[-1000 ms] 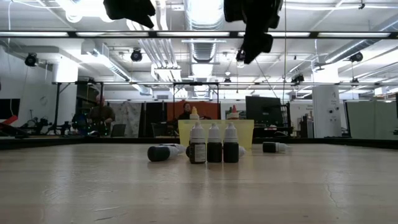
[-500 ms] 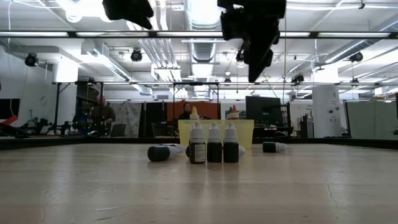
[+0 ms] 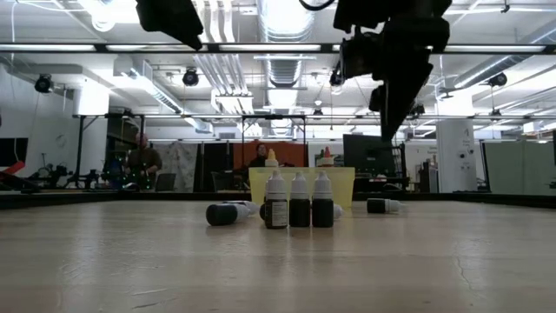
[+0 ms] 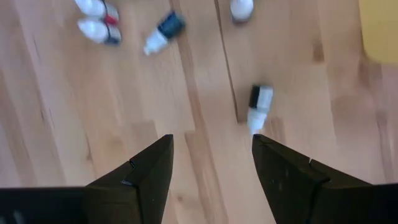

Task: Pick & Place food coloring
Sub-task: Put the top small red food coloring bottle into the yellow bin

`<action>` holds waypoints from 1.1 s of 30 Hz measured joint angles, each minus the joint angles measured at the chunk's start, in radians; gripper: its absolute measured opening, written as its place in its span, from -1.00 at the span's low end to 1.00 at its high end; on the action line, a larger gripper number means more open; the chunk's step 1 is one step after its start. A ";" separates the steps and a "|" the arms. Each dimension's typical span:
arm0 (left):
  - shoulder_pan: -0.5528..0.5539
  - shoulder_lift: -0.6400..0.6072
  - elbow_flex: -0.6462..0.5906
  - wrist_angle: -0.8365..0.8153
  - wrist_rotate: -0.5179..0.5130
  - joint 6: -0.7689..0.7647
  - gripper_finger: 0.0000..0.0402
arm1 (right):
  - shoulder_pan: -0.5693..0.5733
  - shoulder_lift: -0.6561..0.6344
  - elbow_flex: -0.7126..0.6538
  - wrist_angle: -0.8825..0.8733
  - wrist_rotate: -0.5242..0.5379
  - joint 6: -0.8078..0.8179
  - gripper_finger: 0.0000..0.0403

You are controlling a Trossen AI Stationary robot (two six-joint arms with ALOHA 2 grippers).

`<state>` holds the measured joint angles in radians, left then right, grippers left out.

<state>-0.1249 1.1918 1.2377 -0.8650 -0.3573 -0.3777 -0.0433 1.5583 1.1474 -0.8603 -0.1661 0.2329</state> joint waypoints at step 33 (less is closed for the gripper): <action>0.000 0.000 0.000 0.005 -0.004 0.007 -0.14 | -0.088 0.128 0.074 0.212 -0.003 -0.050 0.04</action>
<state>-0.1249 1.1915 1.2377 -0.8600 -0.3611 -0.3710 -0.1316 1.6867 1.2209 -0.6484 -0.1696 0.1827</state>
